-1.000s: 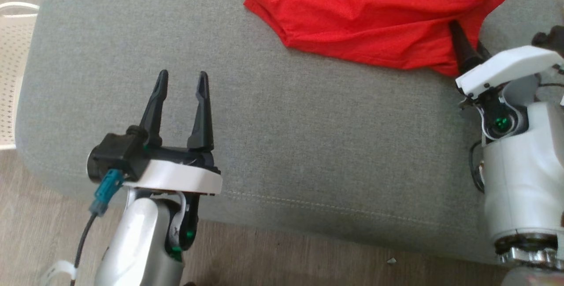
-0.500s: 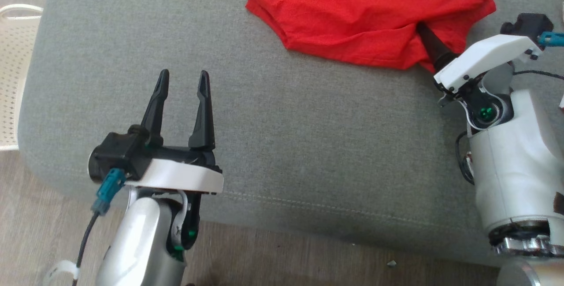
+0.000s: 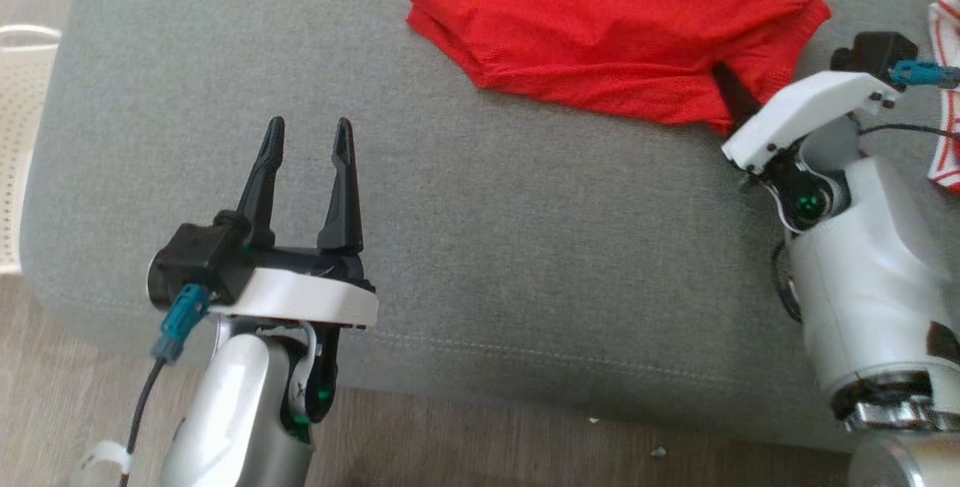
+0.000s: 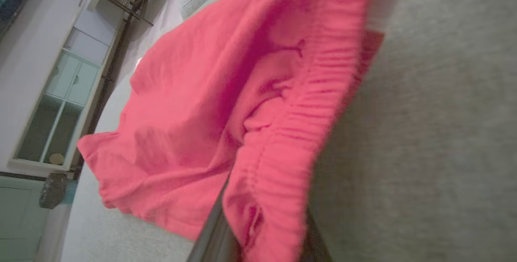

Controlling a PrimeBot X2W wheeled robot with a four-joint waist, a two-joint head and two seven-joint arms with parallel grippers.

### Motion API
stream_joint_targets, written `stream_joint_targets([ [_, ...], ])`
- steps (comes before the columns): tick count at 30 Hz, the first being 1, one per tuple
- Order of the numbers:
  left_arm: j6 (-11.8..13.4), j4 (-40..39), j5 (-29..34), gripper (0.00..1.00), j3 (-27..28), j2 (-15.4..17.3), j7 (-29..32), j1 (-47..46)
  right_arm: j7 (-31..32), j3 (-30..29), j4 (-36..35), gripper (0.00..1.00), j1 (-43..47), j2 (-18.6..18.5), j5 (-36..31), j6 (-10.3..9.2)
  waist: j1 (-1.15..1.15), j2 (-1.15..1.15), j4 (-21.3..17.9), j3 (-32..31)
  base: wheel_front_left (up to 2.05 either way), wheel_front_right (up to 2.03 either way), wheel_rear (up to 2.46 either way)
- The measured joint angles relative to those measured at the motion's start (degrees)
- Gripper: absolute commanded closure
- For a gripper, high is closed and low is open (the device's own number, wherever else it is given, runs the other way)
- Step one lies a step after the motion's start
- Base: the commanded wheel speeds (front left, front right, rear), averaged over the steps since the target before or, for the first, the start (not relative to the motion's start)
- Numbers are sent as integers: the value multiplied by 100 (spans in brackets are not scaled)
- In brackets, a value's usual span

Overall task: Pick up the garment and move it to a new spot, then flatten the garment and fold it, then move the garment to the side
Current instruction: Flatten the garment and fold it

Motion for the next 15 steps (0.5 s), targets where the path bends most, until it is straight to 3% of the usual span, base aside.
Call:
stream_joint_targets([
  [15, -9, 23, 10, 0, 5, 0, 0, 2, -171, 477, -248, 100, 288, -1168, -909, 0, 0, 0, -218, -187, 0, 0, 0],
])
